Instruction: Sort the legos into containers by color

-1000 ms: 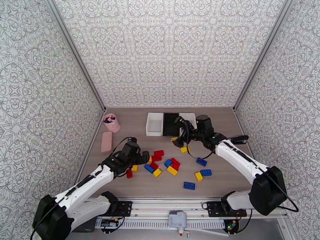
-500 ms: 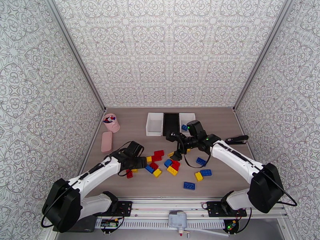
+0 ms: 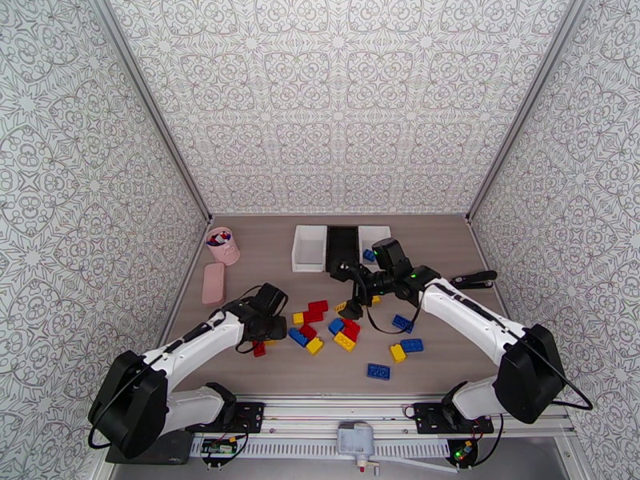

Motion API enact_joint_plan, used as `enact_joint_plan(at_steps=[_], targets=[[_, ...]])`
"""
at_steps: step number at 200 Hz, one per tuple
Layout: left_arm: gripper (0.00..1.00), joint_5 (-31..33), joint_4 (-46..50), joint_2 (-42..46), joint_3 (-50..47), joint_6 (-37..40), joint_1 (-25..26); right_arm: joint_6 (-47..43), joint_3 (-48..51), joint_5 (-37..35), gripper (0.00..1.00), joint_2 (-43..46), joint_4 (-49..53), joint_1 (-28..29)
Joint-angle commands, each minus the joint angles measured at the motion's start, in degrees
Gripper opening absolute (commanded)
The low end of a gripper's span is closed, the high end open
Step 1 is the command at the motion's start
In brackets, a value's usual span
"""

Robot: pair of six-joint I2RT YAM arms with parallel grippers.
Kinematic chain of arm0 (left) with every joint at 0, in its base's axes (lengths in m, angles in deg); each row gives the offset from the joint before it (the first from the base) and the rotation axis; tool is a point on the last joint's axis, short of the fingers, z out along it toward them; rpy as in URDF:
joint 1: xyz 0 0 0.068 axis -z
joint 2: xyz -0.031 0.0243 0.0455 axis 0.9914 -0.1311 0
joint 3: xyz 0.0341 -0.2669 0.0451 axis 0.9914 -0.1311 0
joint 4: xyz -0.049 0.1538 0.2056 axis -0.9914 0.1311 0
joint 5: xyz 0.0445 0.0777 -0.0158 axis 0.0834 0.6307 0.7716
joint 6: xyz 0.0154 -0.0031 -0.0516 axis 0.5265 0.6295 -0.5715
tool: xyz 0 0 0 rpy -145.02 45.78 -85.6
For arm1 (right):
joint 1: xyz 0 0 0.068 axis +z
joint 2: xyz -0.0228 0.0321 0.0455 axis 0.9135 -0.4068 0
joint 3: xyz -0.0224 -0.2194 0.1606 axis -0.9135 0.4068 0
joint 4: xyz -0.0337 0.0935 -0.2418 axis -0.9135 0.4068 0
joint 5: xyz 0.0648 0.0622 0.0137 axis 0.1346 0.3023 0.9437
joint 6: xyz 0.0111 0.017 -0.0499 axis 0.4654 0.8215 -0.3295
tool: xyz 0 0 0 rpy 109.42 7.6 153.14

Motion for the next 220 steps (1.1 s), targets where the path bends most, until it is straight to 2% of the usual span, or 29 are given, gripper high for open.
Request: enact_joint_plan(at_steps=[1, 68, 131, 188, 220], targets=[[0.57, 1.0, 0.9, 0.3, -1.1, -0.5, -0.6, 0.7, -2.0, 1.2, 1.0, -0.5, 1.0, 0.5], [0.45, -0.5, -0.7, 0.1, -2.1, -0.9, -1.6, -0.4, -2.5, 1.4, 0.99, -0.2, 2.2, 0.6], [0.29, -0.6, 0.2, 2.0, -0.4, -0.4, -1.7, -0.3, -2.0, 1.5, 1.0, 0.3, 1.8, 0.6], [0.27, 0.3, 0.3, 4.1, 2.0, -0.8, -1.6, 0.2, -1.4, 1.0, 1.0, 0.9, 0.7, 0.6], [0.27, -1.0, -8.3, 5.4, 2.5, -0.8, -1.5, 2.2, -0.1, -1.7, 1.0, 1.7, -2.7, 0.6]])
